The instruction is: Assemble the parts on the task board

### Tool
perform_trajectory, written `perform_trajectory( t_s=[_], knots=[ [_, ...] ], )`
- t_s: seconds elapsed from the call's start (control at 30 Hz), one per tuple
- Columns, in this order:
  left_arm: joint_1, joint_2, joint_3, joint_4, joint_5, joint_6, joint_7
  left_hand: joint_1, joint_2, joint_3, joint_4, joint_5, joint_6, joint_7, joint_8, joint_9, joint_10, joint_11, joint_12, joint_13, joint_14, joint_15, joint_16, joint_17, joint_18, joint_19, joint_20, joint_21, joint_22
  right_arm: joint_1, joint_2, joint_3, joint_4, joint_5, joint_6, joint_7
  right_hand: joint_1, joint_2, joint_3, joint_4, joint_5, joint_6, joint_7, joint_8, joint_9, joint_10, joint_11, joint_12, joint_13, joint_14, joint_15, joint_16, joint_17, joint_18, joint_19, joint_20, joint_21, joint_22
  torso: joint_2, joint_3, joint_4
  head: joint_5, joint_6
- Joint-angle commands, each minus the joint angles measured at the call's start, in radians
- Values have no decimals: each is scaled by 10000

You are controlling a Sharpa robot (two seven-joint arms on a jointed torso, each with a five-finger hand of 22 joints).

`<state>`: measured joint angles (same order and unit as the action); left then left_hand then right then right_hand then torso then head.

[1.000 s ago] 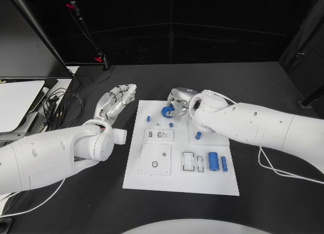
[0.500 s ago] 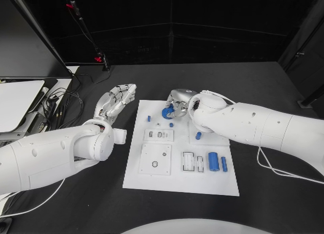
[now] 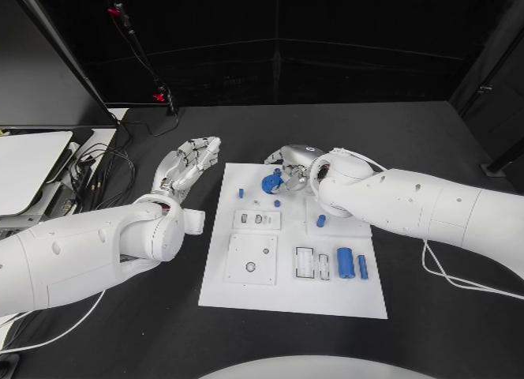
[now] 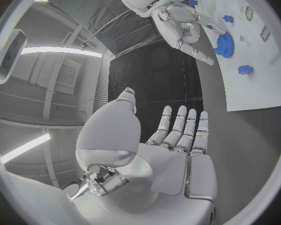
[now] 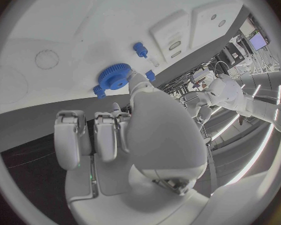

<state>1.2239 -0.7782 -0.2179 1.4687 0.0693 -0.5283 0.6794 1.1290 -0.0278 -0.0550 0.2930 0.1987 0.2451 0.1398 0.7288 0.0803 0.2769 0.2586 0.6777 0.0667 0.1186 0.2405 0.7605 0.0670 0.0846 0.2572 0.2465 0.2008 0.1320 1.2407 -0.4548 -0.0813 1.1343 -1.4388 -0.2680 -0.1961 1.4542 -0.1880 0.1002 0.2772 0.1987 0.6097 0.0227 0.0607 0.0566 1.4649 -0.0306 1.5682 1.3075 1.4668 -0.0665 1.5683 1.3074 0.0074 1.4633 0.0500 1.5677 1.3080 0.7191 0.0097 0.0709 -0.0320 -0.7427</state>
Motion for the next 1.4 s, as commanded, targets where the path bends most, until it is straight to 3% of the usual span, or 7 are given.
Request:
perform_trajectory(
  t_s=[0.03,0.27,0.37,0.53,0.8,0.97,1.4],
  knots=[
    [15,15,7,-7,-31,100,3204,-15,115,71,14,67,0,1575,41,-16,0,39,41,-12,-4,46,59,-14,-103,-23,21,40,13,18,-247,5,291,1307,-1444,1352,-9,-105,-127,135,-49,-64,13,-45,-2,1059,-86,26,2633,1040,-106,25,2634,-74,1075,-86,31,2628,4,1,-7,8,-4],
    [15,25,-5,-50,-31,103,3203,-15,115,71,14,67,0,1575,41,-16,0,39,41,-12,-4,46,59,-14,-103,-23,21,40,13,37,-1628,11,1682,3988,-3181,3342,-329,231,-333,153,88,1858,376,440,240,1059,130,26,2633,1040,-20,25,2634,-74,1075,-66,31,2628,-25,-14,-12,-89,10],
    [14,33,-14,-74,-31,102,3210,-15,115,71,14,67,0,1575,41,-16,0,39,41,-12,-4,46,59,-14,-103,-23,21,40,13,73,-2432,13,2365,4807,-3436,3824,-549,462,-395,142,-10,2539,630,713,333,1059,402,26,2633,1040,174,25,2634,-74,1075,67,31,2628,-19,-8,-16,-183,22],
    [12,64,-49,-125,-31,115,3231,-4,132,72,11,79,1,1576,44,-21,3,42,46,-12,-2,51,65,-14,-103,-25,26,45,16,110,-3586,8,2961,5311,-3332,4110,-514,586,-469,121,-360,2935,698,797,347,1059,569,26,2633,1040,334,25,2634,-74,1075,224,31,2628,-51,-31,-64,-434,35],
    [-28,157,-88,-255,-31,160,3242,0,139,73,10,84,2,1577,45,-23,4,42,47,-12,-2,52,66,-14,-103,-29,27,44,15,111,-4751,-12,3072,4558,-3012,3860,-336,538,-577,125,-635,3057,737,748,311,1059,630,26,2633,1040,405,25,2634,-74,1075,318,31,2628,-129,-29,-219,-745,25],
    [-60,184,-112,-322,-31,160,3256,11,162,75,9,103,0,1577,47,-29,4,44,51,-12,-4,54,69,-15,-102,-35,31,46,15,46,-5091,-20,2991,3946,-2724,3291,-204,513,-581,131,-831,3020,705,660,266,1059,594,26,2633,1040,396,25,2634,-74,1075,344,31,2628,-134,-25,-213,-1012,14],
    [-104,143,-133,-346,-31,155,3275,21,177,76,8,121,-3,1577,48,-35,3,45,53,-13,-7,55,72,-15,-101,-39,33,49,17,-388,-5033,-25,2375,3161,-2033,2385,13,476,-513,124,-951,2941,659,543,209,1059,533,26,2633,1040,364,25,2634,-74,1075,344,31,2628,-110,-30,-160,-1133,-26]
  ],
)
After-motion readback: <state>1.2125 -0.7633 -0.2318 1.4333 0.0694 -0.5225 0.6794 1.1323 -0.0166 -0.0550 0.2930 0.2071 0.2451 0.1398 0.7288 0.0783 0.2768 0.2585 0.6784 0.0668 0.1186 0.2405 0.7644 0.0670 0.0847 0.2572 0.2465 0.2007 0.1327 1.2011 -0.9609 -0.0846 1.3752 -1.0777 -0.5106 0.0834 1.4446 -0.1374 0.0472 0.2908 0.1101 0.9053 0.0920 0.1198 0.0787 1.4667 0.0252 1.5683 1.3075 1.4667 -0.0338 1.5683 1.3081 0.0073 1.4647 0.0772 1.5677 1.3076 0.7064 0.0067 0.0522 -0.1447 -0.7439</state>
